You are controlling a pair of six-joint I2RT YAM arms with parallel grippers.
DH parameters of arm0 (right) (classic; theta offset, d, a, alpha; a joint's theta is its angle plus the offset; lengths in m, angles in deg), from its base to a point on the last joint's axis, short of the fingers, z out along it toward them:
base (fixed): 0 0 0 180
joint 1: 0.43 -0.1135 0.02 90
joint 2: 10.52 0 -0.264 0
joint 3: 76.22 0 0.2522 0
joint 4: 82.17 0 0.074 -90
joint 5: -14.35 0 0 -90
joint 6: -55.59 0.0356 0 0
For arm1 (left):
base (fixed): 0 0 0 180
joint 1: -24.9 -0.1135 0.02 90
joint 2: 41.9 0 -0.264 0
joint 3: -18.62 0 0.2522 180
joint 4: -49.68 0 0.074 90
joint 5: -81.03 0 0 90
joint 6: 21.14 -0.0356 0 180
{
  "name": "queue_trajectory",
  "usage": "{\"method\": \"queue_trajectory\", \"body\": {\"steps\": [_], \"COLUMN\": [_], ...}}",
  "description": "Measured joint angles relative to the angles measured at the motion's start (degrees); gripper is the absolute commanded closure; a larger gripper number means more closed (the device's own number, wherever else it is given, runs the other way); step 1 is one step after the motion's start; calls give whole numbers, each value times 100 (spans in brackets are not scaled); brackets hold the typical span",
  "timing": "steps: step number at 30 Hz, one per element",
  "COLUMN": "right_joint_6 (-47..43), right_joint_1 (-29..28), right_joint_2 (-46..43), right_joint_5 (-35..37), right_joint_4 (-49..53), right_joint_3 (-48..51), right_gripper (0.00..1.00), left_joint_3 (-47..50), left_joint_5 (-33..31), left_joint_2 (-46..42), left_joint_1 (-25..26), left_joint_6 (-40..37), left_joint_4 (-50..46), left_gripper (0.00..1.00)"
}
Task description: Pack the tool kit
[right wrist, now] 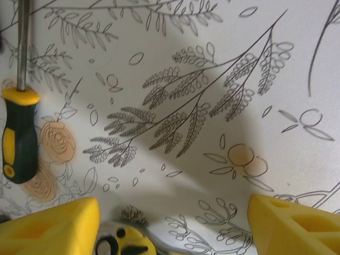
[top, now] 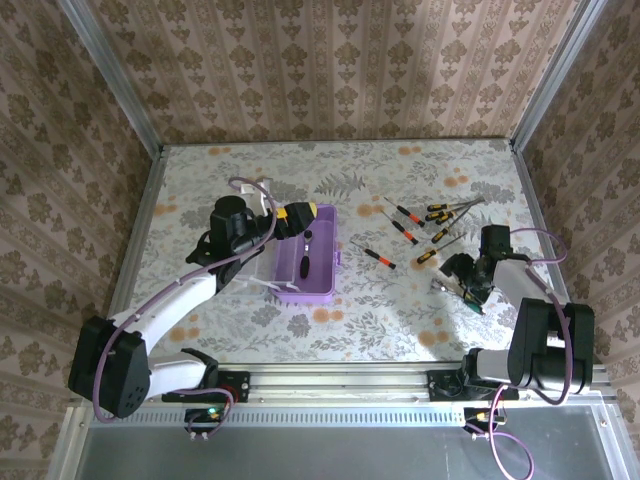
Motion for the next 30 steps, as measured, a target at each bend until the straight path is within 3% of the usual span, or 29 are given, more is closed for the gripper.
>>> {"method": "queue_trajectory", "body": {"steps": [9, 14, 21, 24, 25, 30], "right_joint_6": [70, 4, -190, -184, -168, -111], "right_joint_1": [-55, -164, -1143, -1794, -1976, -2277], "right_joint_2": [-260, -616, -901, -651, -538, -39], "right_joint_5": [-229, -173, -11, -22, -39, -129], "right_joint_4": [293, 778, 1349, 1419, 1412, 1357], "right_joint_3": [81, -42, -557, -680, -686, -684], "right_gripper": [20, 25, 45, 44, 40, 33], "left_joint_3": [-2, -4, -24, -26, -26, -26], "left_joint_5": [0, 0, 0, 0, 0, -2], "left_joint_2": [0, 0, 0, 0, 0, 2], "left_joint_1": [0, 0, 0, 0, 0, 0], "left_joint_6": [0, -2, -2, -2, -2, -20], "left_joint_4": [2, 0, 0, 2, 0, 0], "left_gripper": [0, 0, 0, 0, 0, 0]}}
